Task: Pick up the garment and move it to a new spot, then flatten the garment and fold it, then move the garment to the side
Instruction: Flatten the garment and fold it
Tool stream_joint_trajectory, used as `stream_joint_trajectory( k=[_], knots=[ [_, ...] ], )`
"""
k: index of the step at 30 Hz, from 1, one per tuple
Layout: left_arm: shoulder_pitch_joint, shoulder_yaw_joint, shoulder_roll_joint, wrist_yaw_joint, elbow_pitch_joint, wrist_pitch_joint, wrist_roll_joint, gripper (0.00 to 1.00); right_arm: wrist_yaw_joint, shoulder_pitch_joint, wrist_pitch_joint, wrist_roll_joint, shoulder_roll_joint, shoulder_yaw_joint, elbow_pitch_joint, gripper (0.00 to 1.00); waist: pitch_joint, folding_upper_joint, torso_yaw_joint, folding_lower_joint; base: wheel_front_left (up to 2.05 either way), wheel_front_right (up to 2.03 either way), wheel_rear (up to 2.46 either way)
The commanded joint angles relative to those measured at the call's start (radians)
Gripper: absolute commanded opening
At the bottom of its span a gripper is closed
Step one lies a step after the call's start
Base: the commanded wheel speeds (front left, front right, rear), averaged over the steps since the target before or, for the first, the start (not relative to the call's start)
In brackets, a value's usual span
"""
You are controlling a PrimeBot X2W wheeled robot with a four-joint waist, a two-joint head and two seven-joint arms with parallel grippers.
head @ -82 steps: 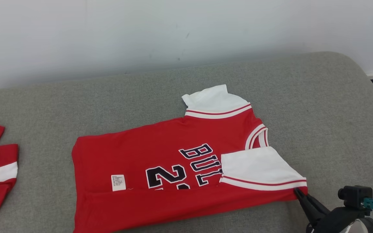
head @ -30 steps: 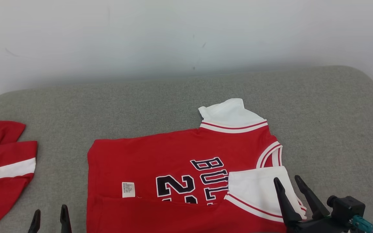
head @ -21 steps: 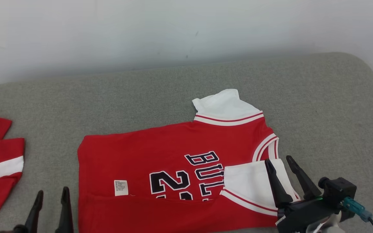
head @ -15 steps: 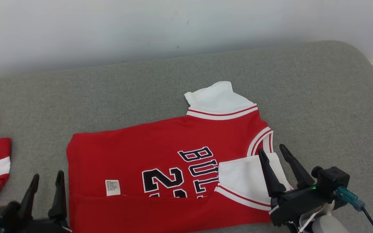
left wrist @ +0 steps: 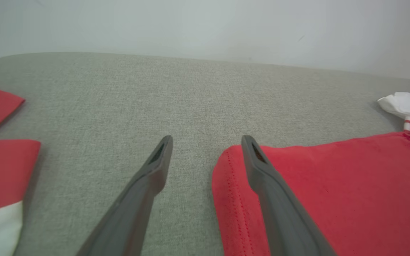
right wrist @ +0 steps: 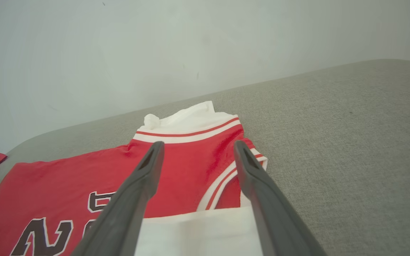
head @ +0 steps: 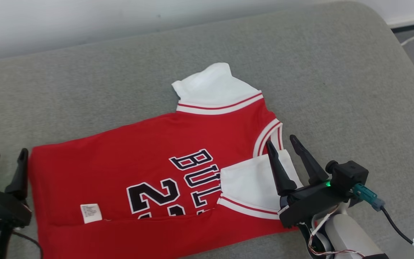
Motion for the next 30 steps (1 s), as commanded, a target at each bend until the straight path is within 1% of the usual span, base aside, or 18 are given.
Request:
stream_joint_trajectory(
  k=[1,5,10,18,19,20,21,23,26,30],
  knots=[
    [-0.019,-0.013,0.027,0.001,0.02,0.015,-0.022,1.0,-0.001,-0.015,-0.008,0.009,0.009,0.009,0.009,1.0,0.043,-0.0001,-0.046,-0.0002,0.0,0.0,0.0],
    [-0.041,-0.042,0.054,0.001,0.048,0.03,-0.065,1.0,-0.001,-0.027,-0.01,0.013,0.018,0.009,0.029,1.0,0.048,-0.0001,-0.054,-0.0002,0.0,0.0,0.0],
    [-0.058,-0.078,0.071,0.001,0.1,0.039,-0.095,1.0,-0.001,-0.033,-0.009,0.013,0.027,0.004,0.025,1.0,0.053,-0.0001,-0.056,-0.0002,0.0,0.0,0.0],
    [-0.081,-0.112,0.069,0.001,0.156,0.023,-0.126,1.0,-0.001,-0.044,-0.01,0.006,0.033,0.011,0.019,1.0,0.056,-0.0001,-0.056,-0.0002,0.0,0.0,0.0],
    [-0.083,-0.115,0.063,0.001,0.162,0.027,-0.143,0.48,-0.001,-0.044,-0.01,0.004,0.034,0.012,0.02,1.0,0.056,-0.0001,-0.055,-0.0002,0.0,0.0,0.0],
    [-0.086,-0.121,0.059,0.001,0.166,0.03,-0.154,0.29,-0.001,-0.045,-0.01,0.003,0.035,0.012,0.02,1.0,0.056,-0.0001,-0.054,-0.0002,0.0,0.0,0.0],
    [-0.089,-0.126,0.059,0.001,0.169,0.03,-0.161,0.0,-0.001,-0.048,-0.01,0.003,0.035,0.013,0.022,1.0,0.057,-0.0001,-0.053,-0.0002,0.0,0.0,0.0],
    [-0.092,-0.14,0.052,0.001,0.17,0.038,-0.183,0.0,-0.001,-0.054,-0.01,0.003,0.032,0.013,0.024,1.0,0.06,-0.0001,-0.049,-0.0002,0.0,0.0,0.0],
    [-0.102,-0.159,0.06,0.001,0.165,0.03,-0.197,0.0,-0.001,-0.066,-0.01,0.0,0.027,0.013,0.024,1.0,0.064,-0.0001,-0.042,-0.0002,0.0,0.0,0.0],
    [-0.122,-0.18,0.071,0.001,0.144,0.004,-0.188,0.0,-0.001,-0.096,-0.01,-0.007,0.013,0.017,0.032,1.0,0.071,-0.0001,-0.028,-0.0002,0.0,0.0,0.0]
  ],
)
